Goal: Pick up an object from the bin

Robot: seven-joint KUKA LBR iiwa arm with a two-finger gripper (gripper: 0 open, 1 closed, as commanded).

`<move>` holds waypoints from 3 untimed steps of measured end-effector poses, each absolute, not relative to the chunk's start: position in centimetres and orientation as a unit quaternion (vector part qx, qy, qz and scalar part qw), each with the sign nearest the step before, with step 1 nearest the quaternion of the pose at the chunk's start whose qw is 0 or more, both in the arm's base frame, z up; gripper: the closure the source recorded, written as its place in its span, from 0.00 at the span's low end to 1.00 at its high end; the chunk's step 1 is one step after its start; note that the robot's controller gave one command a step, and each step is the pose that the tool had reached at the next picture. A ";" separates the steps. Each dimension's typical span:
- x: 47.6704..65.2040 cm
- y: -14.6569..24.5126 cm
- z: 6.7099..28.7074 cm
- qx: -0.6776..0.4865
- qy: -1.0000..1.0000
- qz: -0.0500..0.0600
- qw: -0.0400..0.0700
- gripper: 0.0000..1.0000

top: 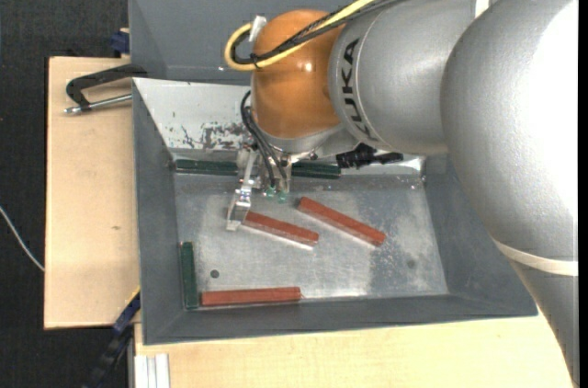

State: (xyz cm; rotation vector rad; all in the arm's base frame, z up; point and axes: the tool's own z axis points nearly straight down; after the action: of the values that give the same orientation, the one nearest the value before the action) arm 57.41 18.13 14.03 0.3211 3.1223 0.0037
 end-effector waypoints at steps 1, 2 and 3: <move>55.7 16.3 8.9 0.011 1.000 0.000 0.000 0.00; 56.6 13.6 7.8 0.073 0.997 0.004 -0.002 1.00; 56.6 13.6 7.8 0.073 0.997 0.004 -0.001 1.00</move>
Offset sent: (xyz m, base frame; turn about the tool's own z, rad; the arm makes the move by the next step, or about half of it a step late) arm -0.0099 -0.0504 -0.0703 -0.0559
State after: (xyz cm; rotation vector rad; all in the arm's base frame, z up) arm 56.63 13.61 7.77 0.2293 3.1359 0.0117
